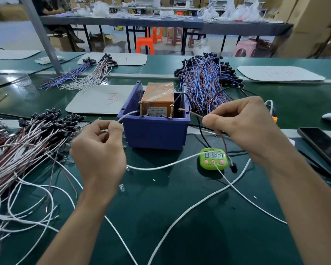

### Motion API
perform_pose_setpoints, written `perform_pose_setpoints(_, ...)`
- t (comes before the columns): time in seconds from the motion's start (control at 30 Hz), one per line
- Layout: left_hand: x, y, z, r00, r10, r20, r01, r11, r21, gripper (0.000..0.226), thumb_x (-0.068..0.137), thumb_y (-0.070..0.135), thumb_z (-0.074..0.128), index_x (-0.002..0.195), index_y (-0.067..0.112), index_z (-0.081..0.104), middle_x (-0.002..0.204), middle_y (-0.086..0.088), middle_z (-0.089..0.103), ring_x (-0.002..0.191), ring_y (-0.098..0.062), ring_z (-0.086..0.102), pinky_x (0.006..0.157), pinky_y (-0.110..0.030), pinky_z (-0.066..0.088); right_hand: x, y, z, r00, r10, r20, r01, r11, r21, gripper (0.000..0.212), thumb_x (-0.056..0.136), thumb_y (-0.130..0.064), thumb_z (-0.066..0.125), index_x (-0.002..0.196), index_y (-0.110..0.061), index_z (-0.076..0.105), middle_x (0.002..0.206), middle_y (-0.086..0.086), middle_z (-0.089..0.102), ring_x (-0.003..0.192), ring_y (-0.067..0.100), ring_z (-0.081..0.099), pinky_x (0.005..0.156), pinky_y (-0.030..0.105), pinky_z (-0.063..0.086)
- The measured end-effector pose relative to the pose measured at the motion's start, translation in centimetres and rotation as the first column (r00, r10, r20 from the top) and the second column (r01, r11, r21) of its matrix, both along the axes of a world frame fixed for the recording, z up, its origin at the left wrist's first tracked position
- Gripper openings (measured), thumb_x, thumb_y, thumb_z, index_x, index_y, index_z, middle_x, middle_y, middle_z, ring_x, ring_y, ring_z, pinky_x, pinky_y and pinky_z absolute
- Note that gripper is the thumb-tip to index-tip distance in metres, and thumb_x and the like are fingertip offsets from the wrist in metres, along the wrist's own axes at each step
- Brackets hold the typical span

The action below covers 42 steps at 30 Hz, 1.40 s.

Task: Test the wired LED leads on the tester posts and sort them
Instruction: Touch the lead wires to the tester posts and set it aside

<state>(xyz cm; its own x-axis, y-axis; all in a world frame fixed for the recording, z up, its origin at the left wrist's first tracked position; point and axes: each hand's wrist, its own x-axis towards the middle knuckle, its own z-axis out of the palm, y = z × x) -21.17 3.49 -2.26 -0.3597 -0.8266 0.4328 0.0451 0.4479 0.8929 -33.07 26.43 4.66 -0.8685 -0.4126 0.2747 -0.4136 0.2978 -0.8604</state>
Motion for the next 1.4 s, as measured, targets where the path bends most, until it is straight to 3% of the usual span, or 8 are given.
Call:
perform_pose_setpoints(0.23,0.0,2.6,-0.1,0.923,-0.360,-0.134,0.383,0.888,0.256,0.013,0.088,0.027,0.054,0.079,0.024,0.062,0.046,0.006,0.045,0.040,-0.010,0.033,0.040,-0.020,0.027,3.6,-3.5,-2.2,0.933,0.239,0.270,-0.256,0.966,0.032,0.023,0.093,-0.004,0.069,0.073,-0.015,0.073,0.069,0.003,0.075,0.066,0.014,0.068,0.074,0.038,0.058)
perform_pose_setpoints(0.37,0.1,2.5,-0.1,0.917,-0.298,-0.265,0.376,0.868,0.324,0.018,0.101,0.017,0.045,0.087,0.021,0.056,0.047,0.009,0.045,0.041,-0.009,0.034,0.040,-0.022,0.027,5.8,-4.1,-3.7,0.733,0.404,0.547,-0.503,0.864,0.036,0.025,0.107,-0.010,0.046,0.085,-0.016,0.057,0.095,0.014,0.078,0.091,0.033,0.076,0.076,0.047,0.063)
perform_pose_setpoints(0.63,0.7,-0.4,1.1,0.910,-0.038,-0.413,0.237,0.864,0.443,0.020,0.104,0.010,0.042,0.089,0.019,0.050,0.051,0.010,0.050,0.047,-0.009,0.041,0.042,-0.022,0.031,6.7,-2.1,-3.0,0.431,0.617,0.659,-0.788,0.613,-0.058,0.013,0.103,-0.027,0.050,0.095,-0.018,0.055,0.068,0.008,0.069,0.041,0.016,0.042,0.040,0.020,0.030)
perform_pose_setpoints(0.8,1.0,-0.9,1.4,0.903,-0.090,-0.420,0.311,0.812,0.494,0.040,0.109,0.027,0.039,0.078,0.014,0.061,0.055,0.000,0.063,0.039,-0.014,0.047,0.039,-0.020,0.033,5.6,-2.0,-3.0,0.474,0.707,0.525,-0.521,0.706,-0.480,0.012,0.090,-0.014,0.060,0.087,-0.013,0.072,0.049,-0.008,0.035,0.039,0.005,0.027,0.046,0.024,0.017)
perform_pose_setpoints(0.9,1.4,0.7,1.2,0.853,-0.421,-0.309,0.519,0.747,0.415,0.048,0.104,0.031,0.042,0.072,0.010,0.070,0.061,-0.011,0.069,0.043,-0.019,0.055,0.042,-0.020,0.039,4.9,-1.6,-3.1,0.495,0.763,0.415,-0.254,0.584,-0.771,0.021,0.091,-0.019,0.051,0.082,-0.012,0.068,0.045,-0.004,0.027,0.038,0.011,0.015,0.045,0.024,0.018)
perform_pose_setpoints(1.13,2.4,5.9,-0.4,0.255,-0.918,0.304,0.887,0.348,0.304,0.018,0.083,0.029,0.071,0.097,0.022,0.080,0.089,-0.006,0.078,0.080,-0.011,0.067,0.078,-0.032,0.056,5.1,0.4,-5.4,0.579,0.780,0.240,-0.084,0.349,-0.933,0.015,0.089,-0.020,0.058,0.078,-0.016,0.067,0.049,-0.002,0.027,0.042,0.014,0.017,0.048,0.025,0.027)
perform_pose_setpoints(1.27,2.4,6.6,-0.9,0.278,-0.916,0.289,0.844,0.377,0.381,0.015,0.090,0.006,0.070,0.095,0.015,0.080,0.070,-0.008,0.072,0.061,-0.012,0.060,0.062,-0.026,0.053,4.8,1.6,-7.2,0.648,0.720,0.249,0.040,0.294,-0.955,0.023,0.083,-0.023,0.058,0.062,-0.015,0.056,0.049,0.000,0.035,0.044,0.016,0.020,0.050,0.029,0.030)
perform_pose_setpoints(1.4,1.8,6.2,-0.7,0.523,-0.831,0.191,0.748,0.555,0.364,0.015,0.088,-0.006,0.073,0.094,0.007,0.075,0.065,-0.003,0.070,0.049,-0.010,0.056,0.053,-0.018,0.049,5.1,2.1,-9.2,0.648,0.642,0.410,0.174,0.400,-0.900,0.044,0.085,-0.030,0.060,0.052,-0.019,0.033,0.059,0.009,0.049,0.052,0.020,0.040,0.064,0.032,0.038)
